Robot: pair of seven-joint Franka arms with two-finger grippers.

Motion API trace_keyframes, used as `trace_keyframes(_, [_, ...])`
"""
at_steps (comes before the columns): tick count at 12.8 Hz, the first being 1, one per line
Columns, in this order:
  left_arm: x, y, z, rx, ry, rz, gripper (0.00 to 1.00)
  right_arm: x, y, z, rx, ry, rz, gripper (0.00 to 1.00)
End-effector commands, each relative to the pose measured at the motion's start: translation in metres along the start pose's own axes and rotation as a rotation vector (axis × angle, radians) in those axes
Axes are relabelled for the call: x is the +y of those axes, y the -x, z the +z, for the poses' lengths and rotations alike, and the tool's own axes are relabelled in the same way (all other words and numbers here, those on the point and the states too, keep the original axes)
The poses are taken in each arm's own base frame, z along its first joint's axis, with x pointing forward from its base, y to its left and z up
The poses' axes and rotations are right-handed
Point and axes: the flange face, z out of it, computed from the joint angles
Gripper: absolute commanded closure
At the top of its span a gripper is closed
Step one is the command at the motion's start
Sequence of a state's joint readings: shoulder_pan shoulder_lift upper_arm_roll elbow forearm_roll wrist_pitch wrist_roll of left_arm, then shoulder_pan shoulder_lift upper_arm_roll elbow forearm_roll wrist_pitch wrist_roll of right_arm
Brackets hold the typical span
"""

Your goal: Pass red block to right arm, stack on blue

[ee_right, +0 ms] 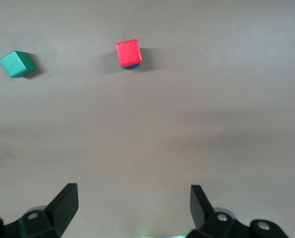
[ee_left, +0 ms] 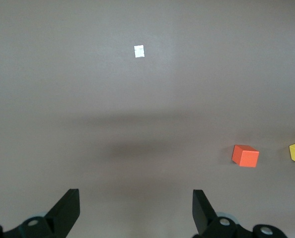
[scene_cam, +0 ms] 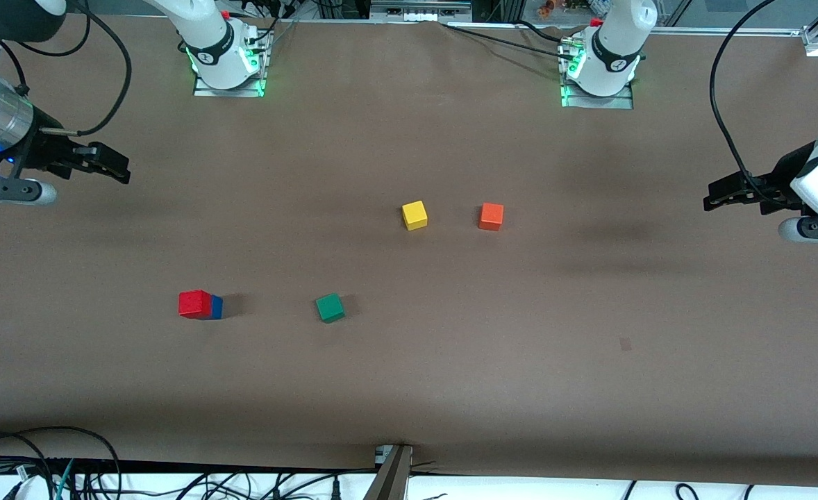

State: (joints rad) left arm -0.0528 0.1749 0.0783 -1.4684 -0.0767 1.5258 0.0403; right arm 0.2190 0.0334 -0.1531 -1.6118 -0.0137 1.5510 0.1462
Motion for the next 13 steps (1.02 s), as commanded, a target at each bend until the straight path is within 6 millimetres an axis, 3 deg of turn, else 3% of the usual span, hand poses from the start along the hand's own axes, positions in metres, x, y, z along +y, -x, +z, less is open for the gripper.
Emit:
trace_keyframes(1, [0.002, 0.001, -0.005, 0.003, -0.009, -0.001, 0.00, 0.022, 0.018, -0.012, 0.006, 0.005, 0.004, 0.00])
trace_keyframes(4, [0.002, 0.001, -0.005, 0.003, -0.009, -0.001, 0.00, 0.031, 0.037, -0.023, 0.016, -0.001, 0.003, 0.00])
trace_keyframes(13, [0.002, 0.001, -0.005, 0.003, -0.009, -0.001, 0.00, 0.032, 0.023, -0.027, 0.065, -0.003, -0.021, 0.00])
